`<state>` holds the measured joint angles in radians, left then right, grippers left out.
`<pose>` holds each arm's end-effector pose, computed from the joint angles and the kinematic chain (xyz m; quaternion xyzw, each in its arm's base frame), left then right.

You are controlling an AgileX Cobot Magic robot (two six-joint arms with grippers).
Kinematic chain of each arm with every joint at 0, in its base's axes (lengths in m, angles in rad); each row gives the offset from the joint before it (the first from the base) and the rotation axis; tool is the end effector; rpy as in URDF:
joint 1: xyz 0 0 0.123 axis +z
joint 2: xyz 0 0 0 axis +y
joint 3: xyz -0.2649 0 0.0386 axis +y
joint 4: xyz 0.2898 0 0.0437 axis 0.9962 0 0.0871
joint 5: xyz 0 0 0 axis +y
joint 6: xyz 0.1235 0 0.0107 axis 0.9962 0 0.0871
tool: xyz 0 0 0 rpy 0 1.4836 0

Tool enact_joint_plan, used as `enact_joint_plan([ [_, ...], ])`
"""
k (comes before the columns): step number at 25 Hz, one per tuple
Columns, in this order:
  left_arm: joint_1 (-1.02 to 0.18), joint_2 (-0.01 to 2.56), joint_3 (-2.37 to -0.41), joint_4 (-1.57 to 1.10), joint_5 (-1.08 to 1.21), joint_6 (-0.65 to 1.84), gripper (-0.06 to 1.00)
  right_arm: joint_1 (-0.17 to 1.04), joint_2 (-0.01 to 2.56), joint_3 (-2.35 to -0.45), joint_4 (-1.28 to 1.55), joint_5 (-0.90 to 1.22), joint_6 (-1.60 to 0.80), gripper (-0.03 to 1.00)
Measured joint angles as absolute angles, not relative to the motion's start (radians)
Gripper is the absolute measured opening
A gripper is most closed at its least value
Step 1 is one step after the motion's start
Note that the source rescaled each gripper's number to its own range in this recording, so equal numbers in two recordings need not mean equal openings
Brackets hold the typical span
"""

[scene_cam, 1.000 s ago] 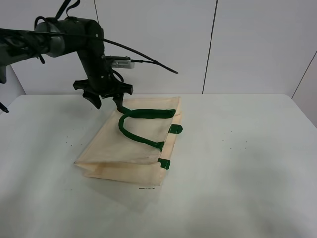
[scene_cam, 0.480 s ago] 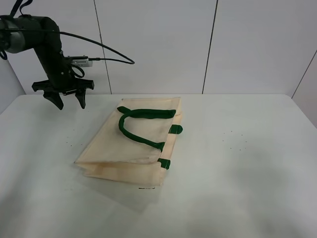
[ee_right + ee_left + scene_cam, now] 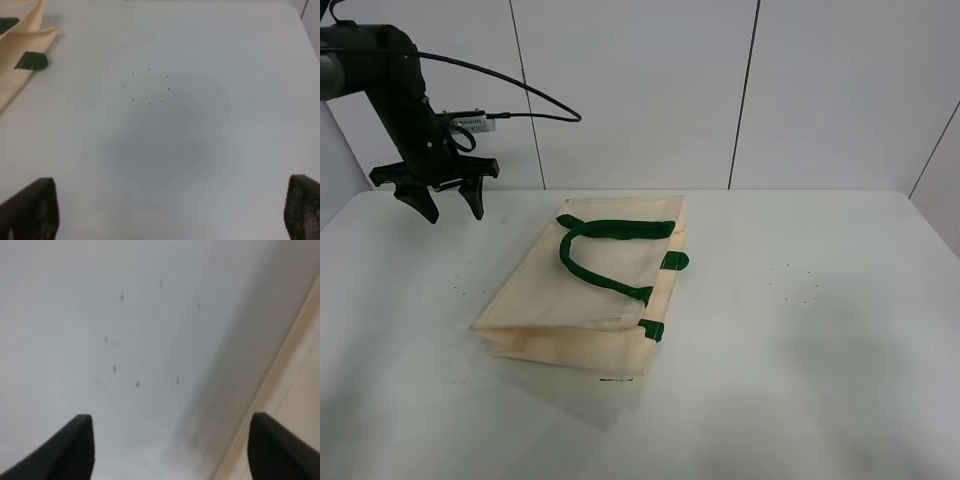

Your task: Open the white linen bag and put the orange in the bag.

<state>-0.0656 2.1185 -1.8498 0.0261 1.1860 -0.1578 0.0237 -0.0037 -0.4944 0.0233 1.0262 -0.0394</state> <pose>0.4860 -0.0289 0.1729 -0.0422 0.9939 0.0011 0.1022 0.0806 0.0044 0.2845 -0.0269 0.8441 0.0074 0.5354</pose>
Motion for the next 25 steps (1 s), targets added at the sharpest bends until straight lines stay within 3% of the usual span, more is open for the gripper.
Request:
enact_joint_plan([
  [8,-0.066,1.842,-1.467,0.014,1.186,-0.157,0.87,0.024,-0.004,-0.494,0.023,1.026,-0.039,1.00],
  [21,-0.066,1.071,-0.712,0.027,1.154,-0.127,0.87,0.024,-0.004,-0.494,0.023,1.026,-0.039,1.00],
  [25,-0.066,0.813,-0.563,0.027,1.089,-0.065,0.87,0.024,-0.004,-0.494,0.023,1.026,-0.039,1.00],
])
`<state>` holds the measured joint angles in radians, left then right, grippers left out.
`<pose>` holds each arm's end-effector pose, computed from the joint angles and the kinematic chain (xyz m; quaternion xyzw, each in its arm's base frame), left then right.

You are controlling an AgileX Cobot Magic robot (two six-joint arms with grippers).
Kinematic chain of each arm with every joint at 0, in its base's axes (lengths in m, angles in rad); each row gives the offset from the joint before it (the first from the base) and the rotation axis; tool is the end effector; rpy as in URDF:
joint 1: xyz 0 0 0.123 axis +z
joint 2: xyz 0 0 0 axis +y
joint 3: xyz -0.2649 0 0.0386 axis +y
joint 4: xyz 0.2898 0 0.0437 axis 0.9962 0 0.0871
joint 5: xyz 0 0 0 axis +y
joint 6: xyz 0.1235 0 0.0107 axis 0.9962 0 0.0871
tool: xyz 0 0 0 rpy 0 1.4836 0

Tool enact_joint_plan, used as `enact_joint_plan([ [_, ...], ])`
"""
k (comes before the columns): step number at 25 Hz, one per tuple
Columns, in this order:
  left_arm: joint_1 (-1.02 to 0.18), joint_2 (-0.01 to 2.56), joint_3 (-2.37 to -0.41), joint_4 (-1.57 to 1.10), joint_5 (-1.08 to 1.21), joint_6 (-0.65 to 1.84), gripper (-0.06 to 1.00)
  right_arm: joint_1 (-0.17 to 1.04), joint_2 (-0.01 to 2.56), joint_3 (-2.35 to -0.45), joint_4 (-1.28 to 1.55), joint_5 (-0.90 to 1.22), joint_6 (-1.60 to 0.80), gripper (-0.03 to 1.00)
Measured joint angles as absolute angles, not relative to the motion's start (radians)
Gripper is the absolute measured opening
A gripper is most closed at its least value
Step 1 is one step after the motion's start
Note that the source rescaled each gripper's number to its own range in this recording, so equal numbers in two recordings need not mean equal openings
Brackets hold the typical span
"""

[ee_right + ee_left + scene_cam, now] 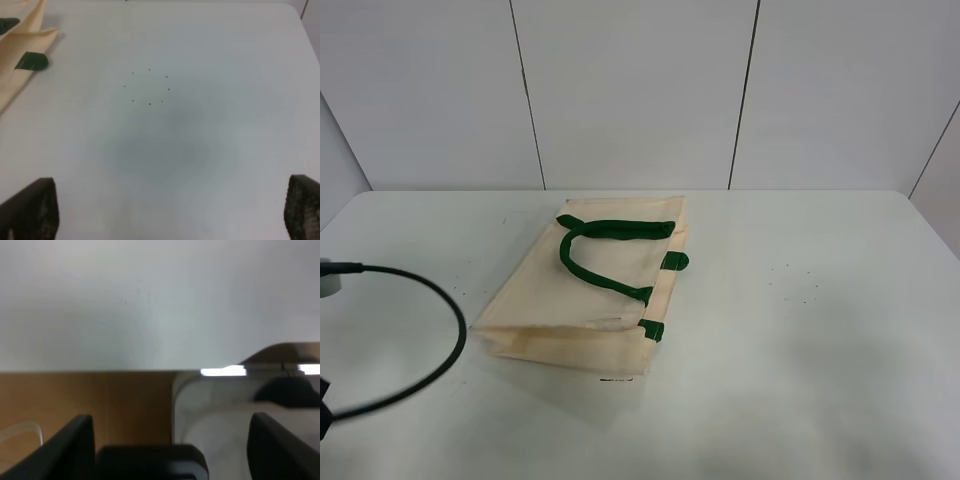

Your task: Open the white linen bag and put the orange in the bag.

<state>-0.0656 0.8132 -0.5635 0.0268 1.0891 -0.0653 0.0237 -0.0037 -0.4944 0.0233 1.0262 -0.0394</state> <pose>0.1762 -0.0086 0.1950 0.0044 0.9872 0.0023 0.1594 0.0806 0.0044 0.2845 -0.0269 0.8441 0.0074 0.5354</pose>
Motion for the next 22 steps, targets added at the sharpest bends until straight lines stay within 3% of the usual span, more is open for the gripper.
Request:
enact_joint_plan([
  [11,-0.066,0.248,-0.494,0.007,1.061,-0.023,0.87,0.024,-0.004,-0.494,0.023,1.026,-0.039,1.00],
  [22,-0.066,0.076,-0.494,0.011,1.061,-0.022,0.87,0.024,-0.004,-0.494,0.023,1.026,-0.039,1.00],
])
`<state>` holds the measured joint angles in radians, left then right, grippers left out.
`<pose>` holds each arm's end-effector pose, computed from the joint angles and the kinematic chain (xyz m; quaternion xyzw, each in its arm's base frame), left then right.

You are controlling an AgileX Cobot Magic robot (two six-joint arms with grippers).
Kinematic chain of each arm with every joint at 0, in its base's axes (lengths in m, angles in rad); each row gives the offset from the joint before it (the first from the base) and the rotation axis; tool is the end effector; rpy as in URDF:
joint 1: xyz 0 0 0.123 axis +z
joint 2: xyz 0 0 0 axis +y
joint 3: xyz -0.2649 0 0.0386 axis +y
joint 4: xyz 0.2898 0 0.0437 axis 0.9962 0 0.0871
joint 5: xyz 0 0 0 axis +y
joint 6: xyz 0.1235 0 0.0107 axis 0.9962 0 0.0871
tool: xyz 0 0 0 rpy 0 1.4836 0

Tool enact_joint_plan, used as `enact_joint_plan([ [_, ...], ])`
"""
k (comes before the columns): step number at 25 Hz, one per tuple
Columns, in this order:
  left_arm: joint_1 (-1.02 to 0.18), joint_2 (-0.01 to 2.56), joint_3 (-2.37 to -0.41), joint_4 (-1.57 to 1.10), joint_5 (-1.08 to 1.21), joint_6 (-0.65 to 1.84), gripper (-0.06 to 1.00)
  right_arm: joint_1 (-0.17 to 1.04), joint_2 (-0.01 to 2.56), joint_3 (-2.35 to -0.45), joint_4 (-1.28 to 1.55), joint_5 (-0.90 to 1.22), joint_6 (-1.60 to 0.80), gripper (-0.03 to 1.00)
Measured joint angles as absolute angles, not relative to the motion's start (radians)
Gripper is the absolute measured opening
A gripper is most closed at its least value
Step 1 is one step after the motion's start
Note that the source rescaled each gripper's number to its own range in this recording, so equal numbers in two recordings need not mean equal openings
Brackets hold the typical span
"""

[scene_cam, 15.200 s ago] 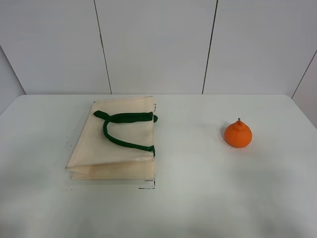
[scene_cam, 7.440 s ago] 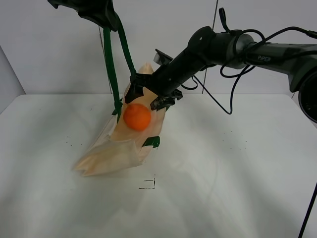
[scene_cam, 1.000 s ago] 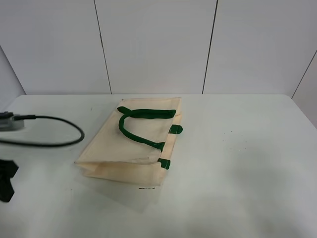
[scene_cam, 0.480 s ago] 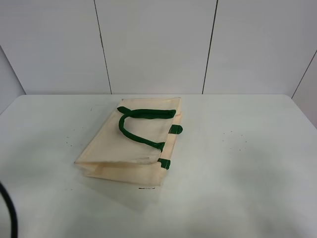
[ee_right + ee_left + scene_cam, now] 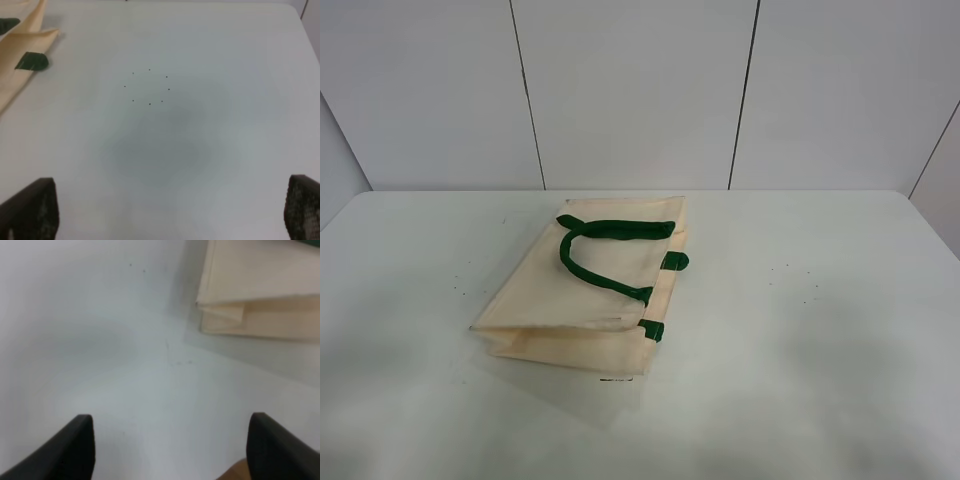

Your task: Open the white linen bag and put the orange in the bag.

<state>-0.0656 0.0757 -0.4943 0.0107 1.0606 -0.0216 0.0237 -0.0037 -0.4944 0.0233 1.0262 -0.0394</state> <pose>0.0910 -0.0048 0.2739 0.0192 0.8735 -0.0159 0.4862 0.0806 0.0044 0.2845 -0.0269 0.8441 0.0074 0.5354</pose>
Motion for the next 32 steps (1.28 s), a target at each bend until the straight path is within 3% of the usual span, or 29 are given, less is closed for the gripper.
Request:
enact_joint_plan([
  [32,-0.044,-0.006,-0.494,0.007,1.061,-0.020,0.87,0.024,-0.004,-0.494,0.023,1.026,-0.039,1.00],
])
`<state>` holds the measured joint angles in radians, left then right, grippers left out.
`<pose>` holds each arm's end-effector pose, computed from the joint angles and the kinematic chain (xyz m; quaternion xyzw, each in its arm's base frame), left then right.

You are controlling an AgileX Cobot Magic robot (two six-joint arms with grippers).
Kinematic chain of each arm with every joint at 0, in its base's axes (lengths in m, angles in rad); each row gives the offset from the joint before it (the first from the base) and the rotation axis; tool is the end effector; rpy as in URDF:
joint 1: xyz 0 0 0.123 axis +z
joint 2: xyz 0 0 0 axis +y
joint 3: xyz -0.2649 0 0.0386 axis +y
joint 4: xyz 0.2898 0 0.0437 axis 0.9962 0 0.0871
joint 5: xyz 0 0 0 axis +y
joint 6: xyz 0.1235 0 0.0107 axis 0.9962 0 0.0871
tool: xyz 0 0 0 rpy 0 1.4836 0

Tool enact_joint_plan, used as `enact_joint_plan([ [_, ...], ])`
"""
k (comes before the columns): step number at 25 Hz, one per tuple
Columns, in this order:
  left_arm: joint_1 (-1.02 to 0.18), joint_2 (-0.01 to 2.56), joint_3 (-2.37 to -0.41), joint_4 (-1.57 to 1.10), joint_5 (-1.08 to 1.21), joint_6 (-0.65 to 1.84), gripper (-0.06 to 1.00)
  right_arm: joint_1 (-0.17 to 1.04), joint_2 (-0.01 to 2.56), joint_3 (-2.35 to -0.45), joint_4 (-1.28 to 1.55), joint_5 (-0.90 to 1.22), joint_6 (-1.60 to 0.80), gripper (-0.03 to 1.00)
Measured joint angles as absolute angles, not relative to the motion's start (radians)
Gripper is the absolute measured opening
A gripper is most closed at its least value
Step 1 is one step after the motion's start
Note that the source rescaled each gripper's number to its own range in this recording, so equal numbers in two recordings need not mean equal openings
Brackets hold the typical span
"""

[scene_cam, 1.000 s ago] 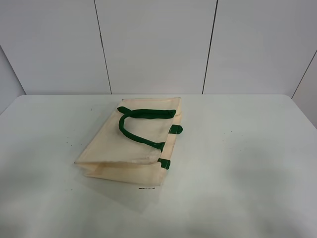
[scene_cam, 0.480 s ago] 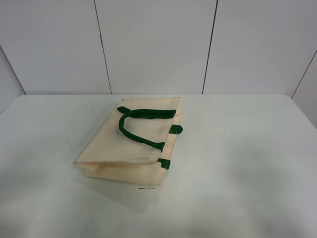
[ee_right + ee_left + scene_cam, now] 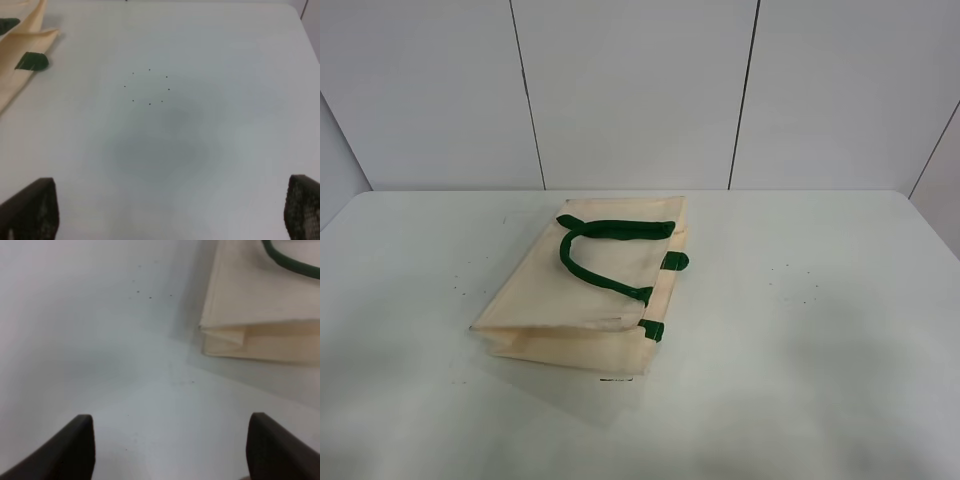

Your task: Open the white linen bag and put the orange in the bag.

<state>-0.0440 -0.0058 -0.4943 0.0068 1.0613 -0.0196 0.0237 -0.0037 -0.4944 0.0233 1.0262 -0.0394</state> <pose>0.0784 -0.0027 0.2807 0.0103 0.8533 -0.0132 0.5212 0.0806 0.0044 0.2845 -0.0269 0.8441 0.0074 0.5354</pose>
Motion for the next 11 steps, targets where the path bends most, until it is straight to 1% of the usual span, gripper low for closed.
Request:
enact_joint_plan([
  [11,-0.050,-0.006,-0.494,0.007,1.061,-0.020,0.87,0.024,-0.004,-0.494,0.023,1.026,-0.039,1.00],
])
